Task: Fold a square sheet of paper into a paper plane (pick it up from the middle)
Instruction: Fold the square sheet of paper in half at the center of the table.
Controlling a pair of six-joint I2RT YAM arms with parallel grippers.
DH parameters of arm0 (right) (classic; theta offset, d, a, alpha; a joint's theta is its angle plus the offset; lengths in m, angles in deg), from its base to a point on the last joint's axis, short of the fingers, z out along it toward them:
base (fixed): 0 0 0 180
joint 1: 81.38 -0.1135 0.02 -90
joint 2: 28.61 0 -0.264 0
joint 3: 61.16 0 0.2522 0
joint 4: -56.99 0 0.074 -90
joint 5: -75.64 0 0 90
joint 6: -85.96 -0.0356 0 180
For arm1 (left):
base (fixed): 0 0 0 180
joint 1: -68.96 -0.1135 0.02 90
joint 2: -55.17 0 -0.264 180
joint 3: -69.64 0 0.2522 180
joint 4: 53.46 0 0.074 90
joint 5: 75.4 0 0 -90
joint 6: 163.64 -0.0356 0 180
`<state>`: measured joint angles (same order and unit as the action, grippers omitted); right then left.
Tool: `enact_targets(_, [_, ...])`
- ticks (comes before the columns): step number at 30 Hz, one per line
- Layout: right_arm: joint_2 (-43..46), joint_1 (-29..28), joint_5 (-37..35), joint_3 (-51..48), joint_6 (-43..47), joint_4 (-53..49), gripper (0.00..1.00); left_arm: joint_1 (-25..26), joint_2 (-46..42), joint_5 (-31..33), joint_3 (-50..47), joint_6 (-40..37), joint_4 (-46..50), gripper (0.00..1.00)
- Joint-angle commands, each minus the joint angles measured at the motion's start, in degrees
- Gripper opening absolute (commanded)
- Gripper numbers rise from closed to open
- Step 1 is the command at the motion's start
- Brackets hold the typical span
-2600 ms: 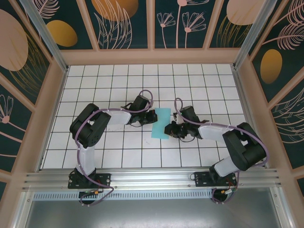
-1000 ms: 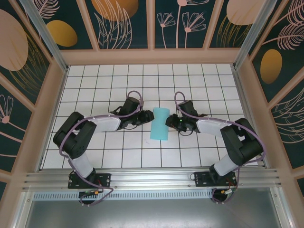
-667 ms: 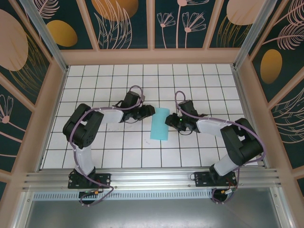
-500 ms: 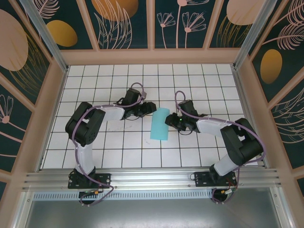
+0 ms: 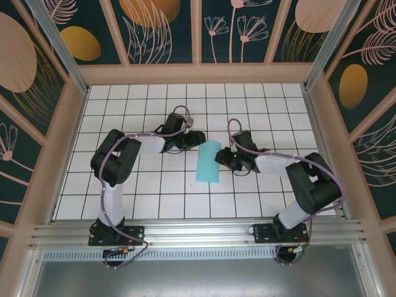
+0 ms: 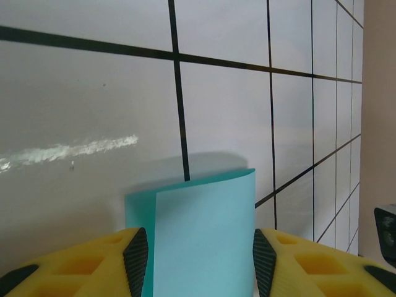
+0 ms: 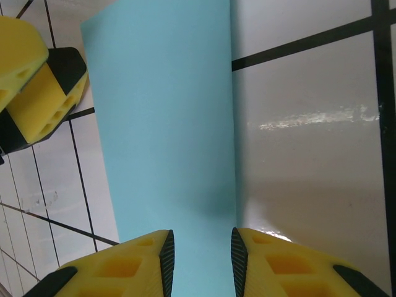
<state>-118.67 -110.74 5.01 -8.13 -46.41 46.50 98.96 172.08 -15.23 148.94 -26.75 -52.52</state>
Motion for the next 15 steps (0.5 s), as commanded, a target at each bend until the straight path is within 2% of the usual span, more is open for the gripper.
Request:
enact_targets(1, [-0.62,-0.34,0.22,0.73,-0.44,1.52,0.34,-0.20,1.88,-1.09,2.02,-0.91,1.53,0.50])
enact_targets(8, [-0.57,-0.34,0.22,0.64,-0.69,1.60,0.34,-0.24,2.27,0.39,2.45,-0.90,2.46,0.52])
enact_targets(15, [-0.69,-0.34,0.23,0.46,-0.78,1.80,0.34,-0.16,2.96,-1.29,3.02,-1.08,2.74,0.52])
